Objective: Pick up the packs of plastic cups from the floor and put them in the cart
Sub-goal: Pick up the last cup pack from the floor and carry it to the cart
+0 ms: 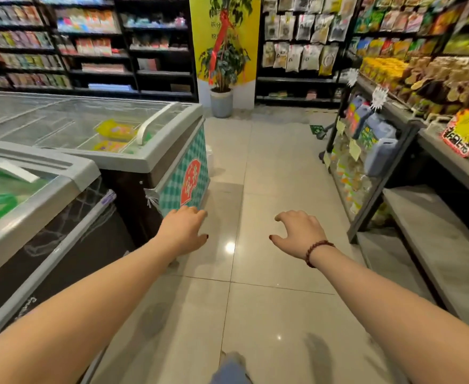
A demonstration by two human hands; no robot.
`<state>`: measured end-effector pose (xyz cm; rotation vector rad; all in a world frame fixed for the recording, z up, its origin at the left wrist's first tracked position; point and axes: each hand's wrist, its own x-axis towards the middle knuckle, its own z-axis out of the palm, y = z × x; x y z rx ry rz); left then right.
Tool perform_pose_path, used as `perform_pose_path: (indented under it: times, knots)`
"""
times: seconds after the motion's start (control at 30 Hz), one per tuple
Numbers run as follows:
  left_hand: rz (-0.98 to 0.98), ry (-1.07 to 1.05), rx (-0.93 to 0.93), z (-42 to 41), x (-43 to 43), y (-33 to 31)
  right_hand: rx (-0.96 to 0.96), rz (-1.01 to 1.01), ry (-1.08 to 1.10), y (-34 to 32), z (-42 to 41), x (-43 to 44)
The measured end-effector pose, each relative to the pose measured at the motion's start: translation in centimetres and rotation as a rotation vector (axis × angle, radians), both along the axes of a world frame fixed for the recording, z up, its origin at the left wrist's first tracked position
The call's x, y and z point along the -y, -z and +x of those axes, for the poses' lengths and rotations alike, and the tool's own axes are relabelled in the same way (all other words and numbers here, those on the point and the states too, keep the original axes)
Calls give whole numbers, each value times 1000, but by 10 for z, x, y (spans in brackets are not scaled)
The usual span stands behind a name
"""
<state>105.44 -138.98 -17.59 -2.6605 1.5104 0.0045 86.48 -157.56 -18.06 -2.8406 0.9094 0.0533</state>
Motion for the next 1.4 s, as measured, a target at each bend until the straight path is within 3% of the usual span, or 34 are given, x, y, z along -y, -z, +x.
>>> perform_pose_path:
  times: [0.37,0.87,1.4]
  knots:
    - [55,47,-47,167,201,-3,-7,10,86,-10,159,186]
    - [31,-111,-76,350,478,4,-17,12,-11,3,358,504]
    - [54,-167,-180,592,711,50,-58,108,-55,34,620,733]
